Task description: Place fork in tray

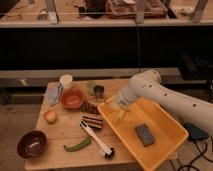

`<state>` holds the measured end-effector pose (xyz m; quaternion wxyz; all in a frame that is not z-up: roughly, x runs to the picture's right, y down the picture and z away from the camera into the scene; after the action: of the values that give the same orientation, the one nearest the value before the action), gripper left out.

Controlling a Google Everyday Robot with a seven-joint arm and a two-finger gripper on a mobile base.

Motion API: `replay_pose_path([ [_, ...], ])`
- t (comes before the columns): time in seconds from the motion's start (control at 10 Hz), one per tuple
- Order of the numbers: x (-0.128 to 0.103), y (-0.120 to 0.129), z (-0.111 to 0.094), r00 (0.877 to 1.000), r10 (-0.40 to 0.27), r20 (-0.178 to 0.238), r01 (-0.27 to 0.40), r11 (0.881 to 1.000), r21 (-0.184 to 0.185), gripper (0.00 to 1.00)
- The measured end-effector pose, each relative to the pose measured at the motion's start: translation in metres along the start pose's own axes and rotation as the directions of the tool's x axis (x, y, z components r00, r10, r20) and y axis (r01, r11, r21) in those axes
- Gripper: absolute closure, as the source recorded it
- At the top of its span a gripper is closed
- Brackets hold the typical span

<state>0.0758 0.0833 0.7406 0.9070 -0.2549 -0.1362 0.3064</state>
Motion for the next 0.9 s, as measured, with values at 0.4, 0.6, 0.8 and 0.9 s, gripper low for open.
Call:
replay_pose_path([
  [0.4, 0.11, 0.005, -0.032, 0.959, 0.272, -0.084, -0.267, 0.962, 0.063, 0.99],
  [0.6, 0.158, 0.022, -0.031, 0.911, 0.392, -0.13, -0.383, 0.92, 0.087, 0.84],
  [0.8, 0.177, 0.032, -0.024, 0.892, 0.427, -0.149, -0.416, 0.904, 0.098, 0.64],
  [0.9, 0.179, 0.033, -0.016, 0.885, 0.443, -0.142, -0.431, 0.896, 0.104, 0.56],
])
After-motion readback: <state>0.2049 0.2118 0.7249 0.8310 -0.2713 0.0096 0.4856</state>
